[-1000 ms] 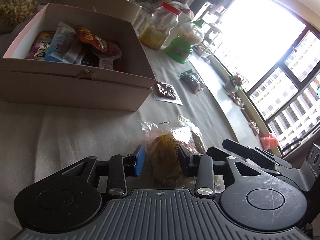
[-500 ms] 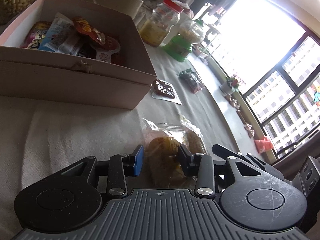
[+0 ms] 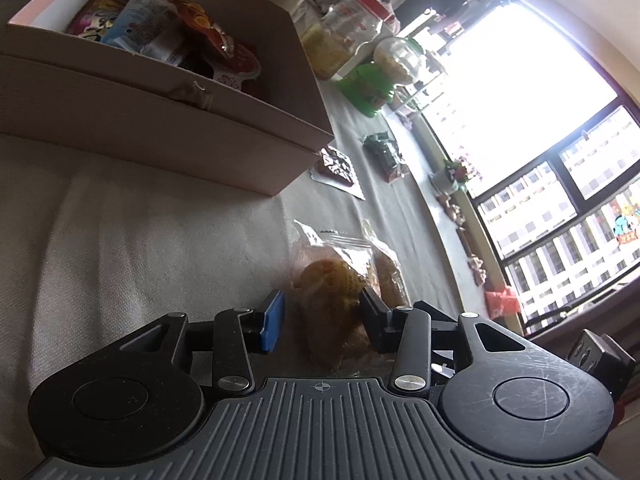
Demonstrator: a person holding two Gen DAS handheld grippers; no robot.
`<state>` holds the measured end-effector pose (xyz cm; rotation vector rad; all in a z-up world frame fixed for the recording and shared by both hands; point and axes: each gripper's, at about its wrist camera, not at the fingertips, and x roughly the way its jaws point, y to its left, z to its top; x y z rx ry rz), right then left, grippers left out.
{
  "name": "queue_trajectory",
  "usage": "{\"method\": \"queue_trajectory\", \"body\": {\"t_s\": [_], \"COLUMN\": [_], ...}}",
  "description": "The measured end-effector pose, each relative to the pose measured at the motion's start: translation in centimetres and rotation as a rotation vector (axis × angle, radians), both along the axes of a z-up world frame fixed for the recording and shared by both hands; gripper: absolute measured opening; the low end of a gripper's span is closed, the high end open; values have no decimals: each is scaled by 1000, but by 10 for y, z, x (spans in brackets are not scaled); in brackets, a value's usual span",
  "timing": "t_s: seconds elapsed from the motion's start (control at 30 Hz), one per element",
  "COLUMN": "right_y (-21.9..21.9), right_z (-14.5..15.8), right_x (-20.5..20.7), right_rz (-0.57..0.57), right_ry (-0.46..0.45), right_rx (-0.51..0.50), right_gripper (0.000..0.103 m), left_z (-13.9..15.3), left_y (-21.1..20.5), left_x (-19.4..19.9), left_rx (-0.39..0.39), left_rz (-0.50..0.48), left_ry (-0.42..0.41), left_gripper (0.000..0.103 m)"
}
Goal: Organize snacks
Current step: 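Grasp the long clear grain-stick packet with the right tool while the left holds the bun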
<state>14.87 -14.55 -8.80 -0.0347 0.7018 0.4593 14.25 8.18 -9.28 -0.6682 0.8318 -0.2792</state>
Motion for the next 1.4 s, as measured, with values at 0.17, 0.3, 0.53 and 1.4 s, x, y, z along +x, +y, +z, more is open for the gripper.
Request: {"method": "queue_trajectory", "body": {"t_s": [0.17, 0.3, 0.53, 1.4], "right_y": [-3, -3, -2, -3], "right_z": [0, 0, 0, -1], "right_x": [1, 1, 0, 4], "right_rz": [-8, -11, -9, 49], "right_ry": [6, 6, 6, 38], "right_rx": [20, 23, 24, 45], "right_gripper": [72, 72, 73, 92], "left_z": [0, -5, 6, 27], "left_y": [-8, -7, -26, -17], "left_x": [5, 10, 9, -30], "left_rx": [14, -56, -35, 231], "left_rz": [-34, -59, -122, -20], "left_ry": [-23, 11, -11, -63], "left_gripper": [47, 48, 49, 45]}}
